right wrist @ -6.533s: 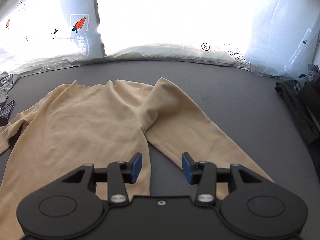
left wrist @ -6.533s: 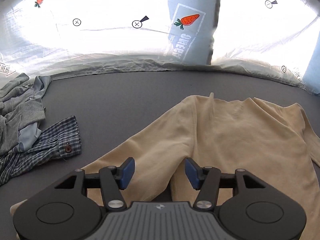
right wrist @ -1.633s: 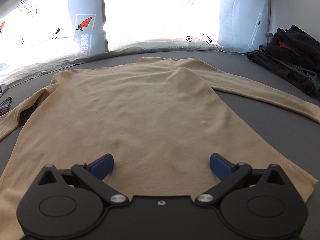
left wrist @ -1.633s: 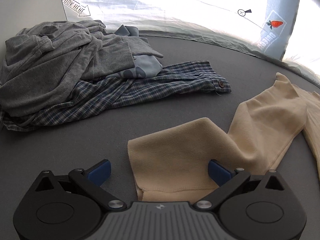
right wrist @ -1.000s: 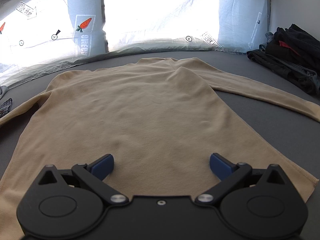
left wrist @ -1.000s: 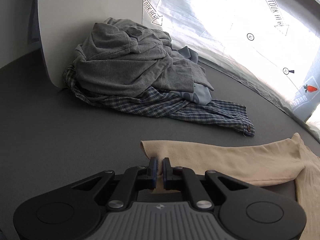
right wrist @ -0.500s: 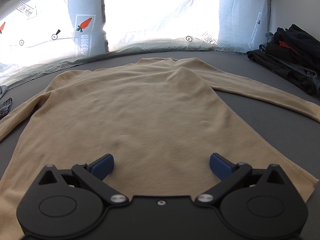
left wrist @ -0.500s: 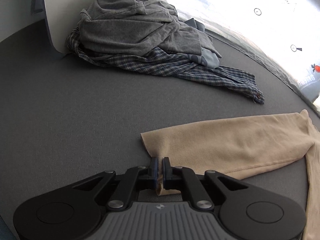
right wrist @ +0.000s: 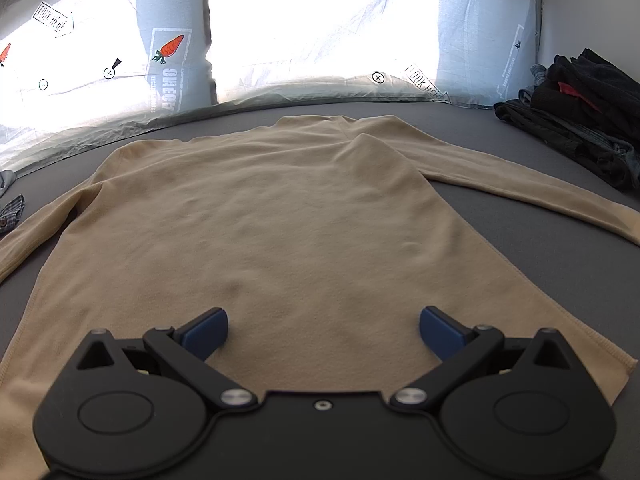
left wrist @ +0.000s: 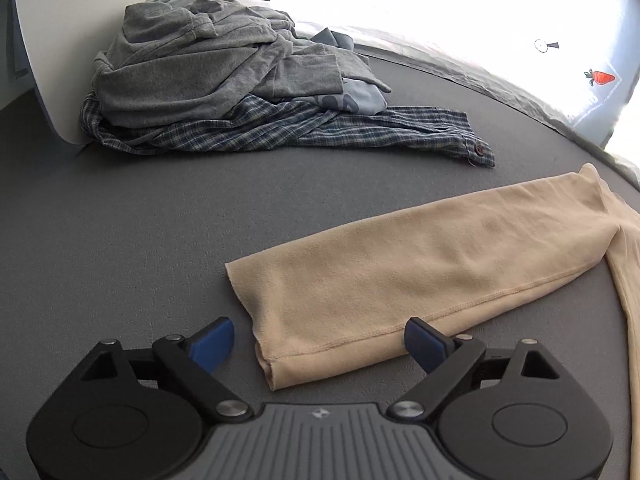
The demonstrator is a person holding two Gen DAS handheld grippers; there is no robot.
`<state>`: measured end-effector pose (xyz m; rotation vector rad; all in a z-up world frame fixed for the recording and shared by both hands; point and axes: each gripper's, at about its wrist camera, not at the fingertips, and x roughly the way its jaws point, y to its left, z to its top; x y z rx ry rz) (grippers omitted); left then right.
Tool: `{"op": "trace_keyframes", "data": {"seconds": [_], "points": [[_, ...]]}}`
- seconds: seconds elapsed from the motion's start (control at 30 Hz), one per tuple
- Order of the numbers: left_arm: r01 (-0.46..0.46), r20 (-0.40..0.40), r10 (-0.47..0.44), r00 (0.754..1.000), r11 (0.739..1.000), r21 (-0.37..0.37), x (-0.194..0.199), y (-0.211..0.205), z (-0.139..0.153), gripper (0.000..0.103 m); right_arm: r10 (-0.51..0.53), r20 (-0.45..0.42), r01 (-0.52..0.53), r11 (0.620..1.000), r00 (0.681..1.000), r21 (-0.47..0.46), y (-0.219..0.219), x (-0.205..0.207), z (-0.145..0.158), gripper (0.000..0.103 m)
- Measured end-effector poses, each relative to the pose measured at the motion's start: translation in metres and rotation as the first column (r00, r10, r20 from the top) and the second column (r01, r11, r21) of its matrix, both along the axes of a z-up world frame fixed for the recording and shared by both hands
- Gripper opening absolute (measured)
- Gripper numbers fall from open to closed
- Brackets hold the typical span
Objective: Fold clothes
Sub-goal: 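Grasp the sleeve cuff with the left gripper and fold it across the body, then regrasp the folded sleeve with the left gripper and lay it flatter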
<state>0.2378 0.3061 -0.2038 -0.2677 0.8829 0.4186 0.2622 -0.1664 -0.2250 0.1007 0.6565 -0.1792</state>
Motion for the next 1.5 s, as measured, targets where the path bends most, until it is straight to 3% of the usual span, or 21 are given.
{"op": "trace_keyframes", "data": {"seconds": [0.07,0.1,0.13,0.27,0.37,0.43,0.47,0.53,0.63,0.67,0.73,0.87,0.93,1.03,1.2,1.27,1.37,1.4,1.43,1.5], "points": [[-0.028,0.017,0.028,0.999,1.0,0.005,-0.001,0.003,0.003,0.055,0.0,0.0,0.0,1.0,1.0,0.001,0.0,0.0,0.0,0.103],[-0.044,0.024,0.044,0.999,0.999,-0.002,-0.001,0.006,0.006,0.025,0.0,0.0,0.0,1.0,1.0,0.001,0.0,0.0,0.0,0.103],[-0.058,0.03,0.059,0.998,0.998,-0.028,0.0,0.01,0.008,0.007,0.001,0.001,-0.001,1.0,1.0,0.002,0.0,0.0,0.0,0.103],[-0.039,0.099,0.053,0.994,0.99,-0.137,0.004,0.012,0.022,0.005,0.002,0.001,-0.002,1.0,1.0,0.003,-0.001,0.0,0.0,0.103],[0.091,0.185,-0.054,0.981,0.976,-0.197,0.012,-0.008,0.042,0.005,0.002,0.001,-0.002,1.0,1.0,0.003,-0.001,0.0,0.0,0.103],[0.219,0.254,-0.155,0.955,0.944,-0.247,0.019,-0.03,0.059,0.004,0.003,0.001,-0.003,1.0,1.0,0.004,-0.001,0.0,0.0,0.103],[0.297,0.282,-0.225,0.933,0.922,-0.248,0.021,-0.042,0.066,0.004,0.003,0.001,-0.003,1.0,1.0,0.004,-0.001,0.0,0.0,0.103],[0.482,0.337,-0.396,0.854,0.846,-0.228,0.026,-0.076,0.082,0.006,0.003,0.001,-0.003,1.0,1.0,0.005,-0.001,0.0,0.0,0.103],[0.623,0.359,-0.534,0.765,0.756,-0.203,0.029,-0.109,0.089,0.016,0.004,0.002,-0.004,1.0,1.0,0.01,-0.002,0.0,0.0,0.103],[0.639,0.338,-0.561,0.756,0.744,-0.195,0.031,-0.116,0.086,0.019,0.004,0.003,-0.004,1.0,1.0,0.013,-0.002,0.0,0.0,0.103],[0.627,0.274,-0.572,0.773,0.756,-0.189,0.034,-0.123,0.077,0.038,0.009,0.003,-0.009,1.0,1.0,0.021,-0.004,0.0,0.001,0.103],[0.525,0.21,-0.484,0.849,0.819,-0.232,0.043,-0.105,0.063,0.055,0.086,-0.058,-0.085,0.996,0.995,0.021,-0.009,0.004,0.006,0.103],[0.467,0.17,-0.438,0.883,0.858,-0.215,0.047,-0.096,0.059,0.083,0.089,-0.087,-0.084,0.995,0.992,0.062,-0.014,0.006,0.011,0.103],[0.392,0.056,-0.388,0.92,0.905,-0.162,0.053,-0.082,0.047,0.085,0.068,-0.095,-0.051,0.983,0.993,0.178,-0.022,0.008,0.021,0.101],[0.303,-0.072,-0.326,0.943,0.925,-0.23,0.056,-0.059,0.022,0.085,0.039,-0.093,-0.002,0.928,0.995,0.372,-0.026,0.021,0.041,0.081],[0.298,-0.101,-0.326,0.94,0.928,-0.224,0.057,-0.057,0.016,0.085,0.065,-0.085,-0.017,0.88,0.994,0.476,-0.024,0.031,0.046,0.076],[0.305,-0.121,-0.335,0.934,0.928,-0.217,0.062,-0.058,0.01,0.086,0.132,-0.068,-0.056,0.757,0.989,0.651,-0.014,0.046,0.047,0.064],[0.314,-0.126,-0.345,0.93,0.925,-0.213,0.065,-0.06,0.008,0.09,0.159,-0.063,-0.071,0.713,0.985,0.697,-0.009,0.05,0.047,0.054],[0.325,-0.13,-0.356,0.925,0.922,-0.208,0.067,-0.063,0.006,0.094,0.194,-0.061,-0.092,0.693,0.979,0.715,-0.001,0.055,0.046,0.037],[0.356,-0.144,-0.384,0.912,0.915,-0.189,0.072,-0.07,0.002,0.102,0.263,-0.056,-0.134,0.651,0.963,0.748,0.017,0.064,0.046,0.029]]}}
